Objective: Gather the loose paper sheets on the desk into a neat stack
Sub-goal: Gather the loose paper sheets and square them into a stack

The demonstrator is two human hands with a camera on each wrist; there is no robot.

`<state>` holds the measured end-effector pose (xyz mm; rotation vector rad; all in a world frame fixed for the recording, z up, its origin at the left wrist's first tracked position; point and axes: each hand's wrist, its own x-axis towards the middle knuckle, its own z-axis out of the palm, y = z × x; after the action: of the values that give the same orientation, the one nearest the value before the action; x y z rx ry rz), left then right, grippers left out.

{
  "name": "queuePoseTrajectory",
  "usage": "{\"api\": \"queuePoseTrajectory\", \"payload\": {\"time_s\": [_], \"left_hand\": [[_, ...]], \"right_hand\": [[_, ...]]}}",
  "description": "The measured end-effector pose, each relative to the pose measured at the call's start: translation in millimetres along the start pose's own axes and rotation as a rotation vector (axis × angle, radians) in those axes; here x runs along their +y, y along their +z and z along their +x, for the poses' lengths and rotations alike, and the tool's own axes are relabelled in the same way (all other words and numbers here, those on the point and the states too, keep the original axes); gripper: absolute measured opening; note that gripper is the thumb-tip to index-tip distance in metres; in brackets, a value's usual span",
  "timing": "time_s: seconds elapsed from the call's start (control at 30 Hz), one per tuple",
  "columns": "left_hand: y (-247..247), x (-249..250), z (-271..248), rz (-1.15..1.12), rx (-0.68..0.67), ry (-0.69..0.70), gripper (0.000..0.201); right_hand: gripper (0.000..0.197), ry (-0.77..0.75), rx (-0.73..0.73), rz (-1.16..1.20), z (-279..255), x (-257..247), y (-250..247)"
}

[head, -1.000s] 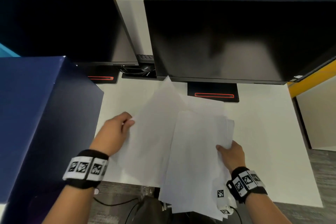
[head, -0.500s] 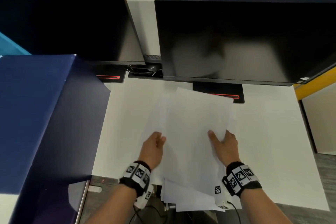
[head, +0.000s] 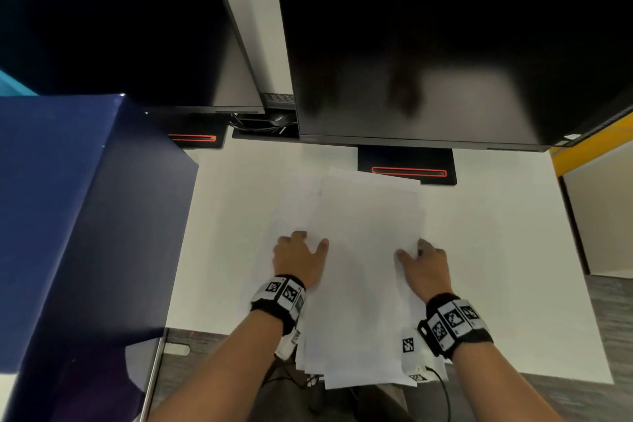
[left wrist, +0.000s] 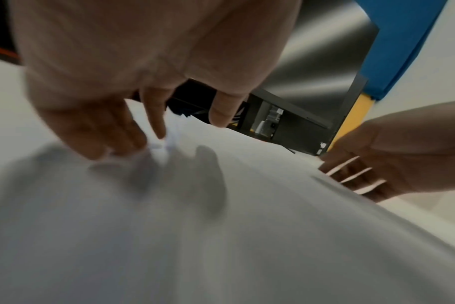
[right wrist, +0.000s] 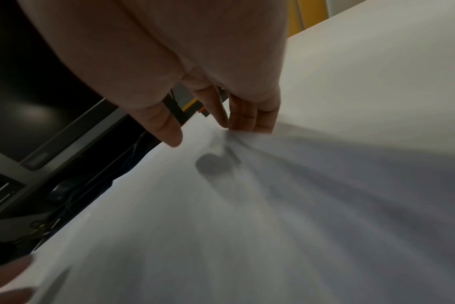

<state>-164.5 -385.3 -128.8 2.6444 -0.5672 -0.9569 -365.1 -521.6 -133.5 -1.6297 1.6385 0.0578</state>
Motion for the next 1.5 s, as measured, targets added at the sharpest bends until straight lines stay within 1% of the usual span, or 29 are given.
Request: {"api": "queuePoseTrajectory", "payload": {"time_s": [0.07, 0.1, 0.13, 0.2, 0.27, 0.33, 0.4, 0.47, 0.5, 0.57, 0.6, 0.67, 0.73, 0.77, 0.83, 0.87, 0.97, 1.0, 1.07, 1.13, 1.2, 1.23, 1.27, 1.3, 1.33, 1.37, 1.4, 1.47, 1.5], "left_hand": [[-19, -21, 4, 0.084, 0.194, -0.080, 0.075], [-26, -35, 7, 0.074, 0.242, -0.129, 0.076], [-29, -46, 7, 0.047, 0.240, -0.166, 0.076], [-27, -58, 5, -0.042, 0.167, -0.162, 0.072], [-20, -57, 3, -0.138, 0.083, -0.125, 0.065], [-16, -56, -1, -0.144, 0.004, -0.107, 0.053], [-19, -60, -4, -0.154, -0.044, -0.125, 0.051], [-29, -70, -5, -0.203, -0.003, -0.132, 0.056], [-35, -74, -4, -0.225, 0.040, -0.133, 0.055], [-43, -78, 2, -0.205, 0.073, -0.127, 0.048], [-43, -77, 4, -0.167, 0.039, -0.113, 0.044], [-38, -73, 10, -0.093, -0.098, -0.089, 0.038], [-35, -68, 12, -0.088, -0.226, -0.091, 0.027], [-37, -68, 16, -0.109, -0.236, -0.093, 0.024], [-46, -67, 26, -0.197, -0.136, -0.088, 0.025], [-52, -65, 31, -0.237, -0.061, -0.081, 0.028], [-65, -53, 47, -0.244, 0.098, -0.050, 0.042], [-65, -47, 51, -0.248, 0.117, -0.044, 0.045], [-61, -34, 56, -0.308, 0.101, -0.058, 0.042], [-56, -24, 56, -0.483, 0.093, -0.106, 0.043], [-55, -20, 52, -0.734, 0.082, -0.161, 0.051], [-56, -22, 47, -0.834, 0.079, -0.199, 0.054], [-57, -27, 40, -0.884, 0.065, -0.212, 0.056], [-58, -35, 29, -0.848, 0.037, -0.196, 0.057], [-56, -45, 18, -0.738, 0.018, -0.153, 0.057], [-52, -56, 6, -0.604, 0.010, -0.120, 0.056], [-45, -65, -3, -0.501, 0.004, -0.103, 0.054], [-29, -72, -21, -0.426, -0.020, -0.107, 0.050], [-23, -68, -27, -0.438, -0.032, -0.111, 0.051]], "right_hand": [[0.051, 0.035, 0.026, -0.060, 0, 14, -10], [0.050, 0.053, 0.013, -0.093, -1, 22, -14], [0.051, 0.070, -0.014, -0.110, -3, 27, -14], [0.055, 0.055, -0.059, -0.152, -11, 28, -6], [0.054, -0.007, -0.094, -0.208, -21, 18, 9], [0.052, -0.047, -0.166, -0.223, -27, 10, 24], [0.048, -0.053, -0.182, -0.194, -28, 6, 32], [0.046, -0.024, -0.095, -0.127, -22, 10, 33], [0.051, 0.004, -0.039, -0.110, -17, 12, 31], [0.057, 0.072, 0.017, -0.063, -7, 6, 25], [0.056, 0.097, 0.028, -0.034, -3, -4, 22], [0.052, 0.083, 0.023, -0.006, 5, -30, 24], [0.048, 0.008, -0.012, -0.007, 14, -54, 34], [0.044, -0.041, -0.034, -0.001, 16, -63, 39], [0.038, -0.105, -0.023, -0.056, 21, -71, 43], [0.040, -0.097, -0.003, -0.108, 22, -72, 42], [0.052, 0.018, 0.046, -0.184, 31, -72, 39], [0.054, 0.039, 0.026, -0.196, 30, -75, 41], [0.053, 0.010, -0.035, -0.234, 26, -83, 46], [0.044, -0.074, -0.087, -0.212, 24, -88, 53], [0.025, -0.177, -0.105, -0.068, 20, -83, 53], [0.022, -0.206, -0.081, -0.011, 19, -75, 50], [0.029, -0.226, -0.061, -0.003, 16, -64, 45], [0.032, -0.236, -0.050, -0.015, 11, -52, 40], [0.029, -0.228, -0.061, -0.041, 6, -39, 38], [0.022, -0.221, -0.075, -0.101, -3, -28, 35], [0.022, -0.201, -0.104, -0.204, -13, -20, 37], [0.041, -0.191, -0.196, -0.429, -31, -2, 55], [0.046, -0.243, -0.202, -0.509, -40, -1, 63]]}}
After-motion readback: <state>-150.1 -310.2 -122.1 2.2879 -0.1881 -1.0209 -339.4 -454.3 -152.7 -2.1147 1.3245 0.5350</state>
